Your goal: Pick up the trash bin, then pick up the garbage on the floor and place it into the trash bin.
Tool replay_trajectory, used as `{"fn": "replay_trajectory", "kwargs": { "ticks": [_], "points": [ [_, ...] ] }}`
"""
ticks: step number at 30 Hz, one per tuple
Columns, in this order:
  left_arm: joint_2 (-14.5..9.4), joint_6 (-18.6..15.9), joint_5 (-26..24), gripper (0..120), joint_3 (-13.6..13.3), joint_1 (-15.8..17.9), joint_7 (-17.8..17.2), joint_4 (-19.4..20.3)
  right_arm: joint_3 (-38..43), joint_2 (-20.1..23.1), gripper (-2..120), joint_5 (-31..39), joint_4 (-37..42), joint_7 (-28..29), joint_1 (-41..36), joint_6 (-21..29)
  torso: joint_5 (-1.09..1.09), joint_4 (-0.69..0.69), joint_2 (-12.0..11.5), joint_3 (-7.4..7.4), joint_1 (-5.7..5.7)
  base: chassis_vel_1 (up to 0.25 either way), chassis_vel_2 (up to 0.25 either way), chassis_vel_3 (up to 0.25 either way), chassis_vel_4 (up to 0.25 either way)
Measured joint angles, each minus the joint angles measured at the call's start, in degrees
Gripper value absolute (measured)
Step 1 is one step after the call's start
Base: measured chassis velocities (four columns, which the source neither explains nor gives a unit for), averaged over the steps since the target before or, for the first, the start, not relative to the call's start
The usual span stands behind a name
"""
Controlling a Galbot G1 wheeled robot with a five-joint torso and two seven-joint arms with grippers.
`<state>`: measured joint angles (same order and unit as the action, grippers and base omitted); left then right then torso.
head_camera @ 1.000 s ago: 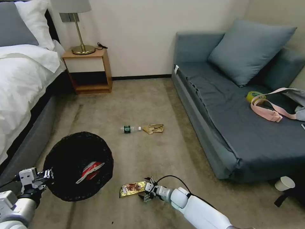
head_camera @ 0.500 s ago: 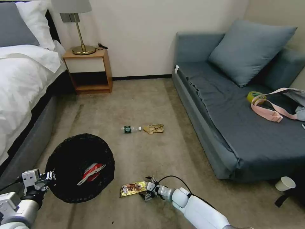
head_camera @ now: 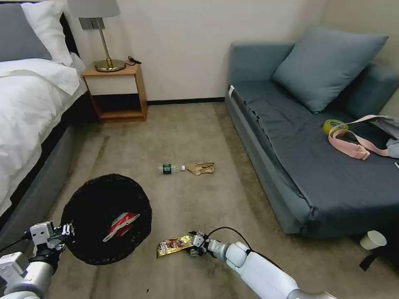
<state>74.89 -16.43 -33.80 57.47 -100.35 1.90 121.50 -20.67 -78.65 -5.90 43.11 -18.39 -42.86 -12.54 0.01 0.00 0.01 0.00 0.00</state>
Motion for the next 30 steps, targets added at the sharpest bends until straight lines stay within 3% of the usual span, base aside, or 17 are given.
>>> {"fn": "replay_trajectory", "kwargs": {
  "ticks": [11,12,17,30],
  "points": [
    [0.92,-0.2,0.72,2,-0.31,-0.09,-0.35,1.06,0.23,0.52,26,0.27,0.6,-0.47,-0.45,-0.68,0.02,0.01,-0.01,0.01,0.0,0.0,0.0,0.0,0.0],
    [0.94,-0.23,0.72,2,-0.31,-0.1,-0.39,1.13,0.44,0.87,22,0.52,1.01,-0.27,-0.58,-0.64,-0.07,-0.01,-0.01,0.01,0.0,0.0,0.0,0.0,0.0],
    [1.33,-0.3,0.72,2,-0.72,0.13,-0.7,1.23,1.09,1.83,2,2.41,3.43,0.31,-1.05,-0.12,-0.08,-0.05,-0.02,0.01,0.0,0.0,0.0,0.0,0.0],
    [1.72,-0.33,0.65,2,-0.81,0.71,-0.7,0.28,4.2,8.66,0,8.9,16.47,2.49,-3.02,2.67,0.0,-0.01,-0.02,0.01,0.0,0.0,0.0,0.0,0.0]
  ]
}}
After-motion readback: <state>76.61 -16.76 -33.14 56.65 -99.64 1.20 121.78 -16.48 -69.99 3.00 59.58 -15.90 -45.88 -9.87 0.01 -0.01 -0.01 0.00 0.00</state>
